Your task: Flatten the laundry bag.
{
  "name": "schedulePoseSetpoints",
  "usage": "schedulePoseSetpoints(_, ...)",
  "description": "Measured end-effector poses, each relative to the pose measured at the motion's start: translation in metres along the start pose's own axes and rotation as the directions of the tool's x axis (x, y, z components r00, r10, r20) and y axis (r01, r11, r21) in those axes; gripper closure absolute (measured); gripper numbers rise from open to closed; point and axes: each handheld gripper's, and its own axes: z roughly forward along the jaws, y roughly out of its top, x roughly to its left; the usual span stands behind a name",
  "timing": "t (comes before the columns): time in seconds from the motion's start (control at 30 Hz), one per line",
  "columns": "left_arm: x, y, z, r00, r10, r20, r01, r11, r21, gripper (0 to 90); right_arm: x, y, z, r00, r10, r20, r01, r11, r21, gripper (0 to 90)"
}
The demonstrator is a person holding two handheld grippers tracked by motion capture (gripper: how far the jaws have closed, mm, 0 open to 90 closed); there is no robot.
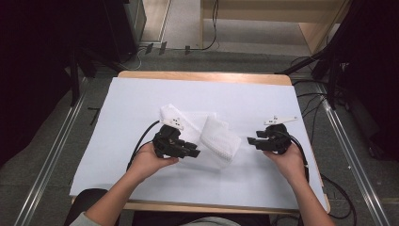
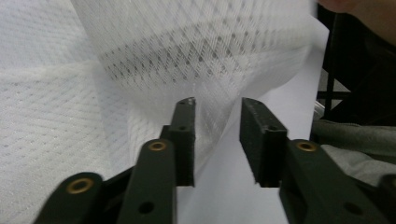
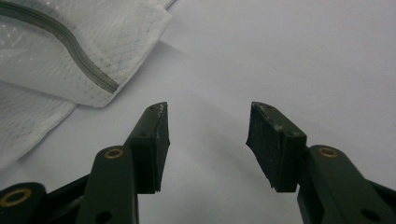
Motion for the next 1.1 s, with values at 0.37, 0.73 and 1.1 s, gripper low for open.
schedulePoseSetpoints(0.37,0.01,-0.004,-0.018,0.9991,-0.028,-0.033,0.026,0.9986,-0.046,58.0,0.001,0.001,-0.001,1.0,-0.002,-0.002,0.002,1.0,-0.011,52.5)
schedulePoseSetpoints(0.73,0.037,-0.011,-0.026,0.9866,-0.076,-0.144,0.069,0.9963,-0.052,57.1,0.008,0.006,0.002,0.9989,0.005,-0.046,-0.007,1.0,-0.029,57.8)
schedulePoseSetpoints(1.1,0.062,-0.014,-0.033,0.9721,-0.126,-0.198,0.117,0.9913,-0.061,54.3,0.023,0.029,0.024,0.9948,-0.042,-0.093,0.041,0.999,-0.013,59.4)
